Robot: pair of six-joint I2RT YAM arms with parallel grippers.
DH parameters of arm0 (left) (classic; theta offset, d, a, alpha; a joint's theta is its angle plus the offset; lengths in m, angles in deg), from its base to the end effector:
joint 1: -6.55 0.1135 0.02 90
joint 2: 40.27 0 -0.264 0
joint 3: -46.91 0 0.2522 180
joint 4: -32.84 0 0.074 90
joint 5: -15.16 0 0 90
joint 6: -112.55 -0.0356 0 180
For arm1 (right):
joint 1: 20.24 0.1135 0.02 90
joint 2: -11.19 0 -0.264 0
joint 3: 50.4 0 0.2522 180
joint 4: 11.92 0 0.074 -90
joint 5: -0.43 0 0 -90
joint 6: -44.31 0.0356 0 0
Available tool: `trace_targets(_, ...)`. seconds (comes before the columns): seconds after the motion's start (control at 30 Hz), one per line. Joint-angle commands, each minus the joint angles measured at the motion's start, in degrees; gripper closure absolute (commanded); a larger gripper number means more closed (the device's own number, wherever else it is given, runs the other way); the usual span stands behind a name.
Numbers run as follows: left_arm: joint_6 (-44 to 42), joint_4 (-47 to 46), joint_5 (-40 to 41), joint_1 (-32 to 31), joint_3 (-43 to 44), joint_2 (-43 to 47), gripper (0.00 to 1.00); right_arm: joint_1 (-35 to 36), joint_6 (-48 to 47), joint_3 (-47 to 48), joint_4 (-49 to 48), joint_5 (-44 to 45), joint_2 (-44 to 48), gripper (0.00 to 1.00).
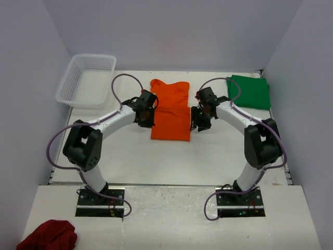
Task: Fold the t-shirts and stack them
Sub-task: Fold the folded rectangular tshirt in 1/3 of the way, then grab one side of the 2/3 rectangular tshirt with both arms
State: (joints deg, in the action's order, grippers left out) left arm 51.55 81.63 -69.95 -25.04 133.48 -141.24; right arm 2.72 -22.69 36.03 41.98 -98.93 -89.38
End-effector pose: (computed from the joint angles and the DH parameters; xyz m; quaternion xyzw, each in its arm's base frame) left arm 0.3116 -0.1880 0.2123 0.0121 0.9718 -0.0810 0.2209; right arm 0.3235 0.1433 0.2102 -0.0152 0.9784 0.1479 0.1435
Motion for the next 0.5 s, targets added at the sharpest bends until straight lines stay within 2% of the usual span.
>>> trace_targets(0.0,0.9,-3.6,-1.4,-0.5,-3.6,7.6,0.96,0.8,1.6,-4.3,-4.7,-2.3,4.5,0.53)
trace_targets(0.03,0.8,-3.7,-1.2,-0.7,-4.7,8.4,0.94,1.1,2.0,-5.3,-5.3,-2.6,5.0,0.52)
trace_targets(0.07,1.1,-4.2,-0.5,-0.8,-8.4,10.4,0.87,2.2,2.4,-8.2,-7.2,-3.5,5.5,0.5)
trace_targets(0.47,0.5,-7.3,-1.5,-0.8,-11.6,8.1,0.81,3.1,3.9,-10.5,-11.7,-4.4,1.5,0.51)
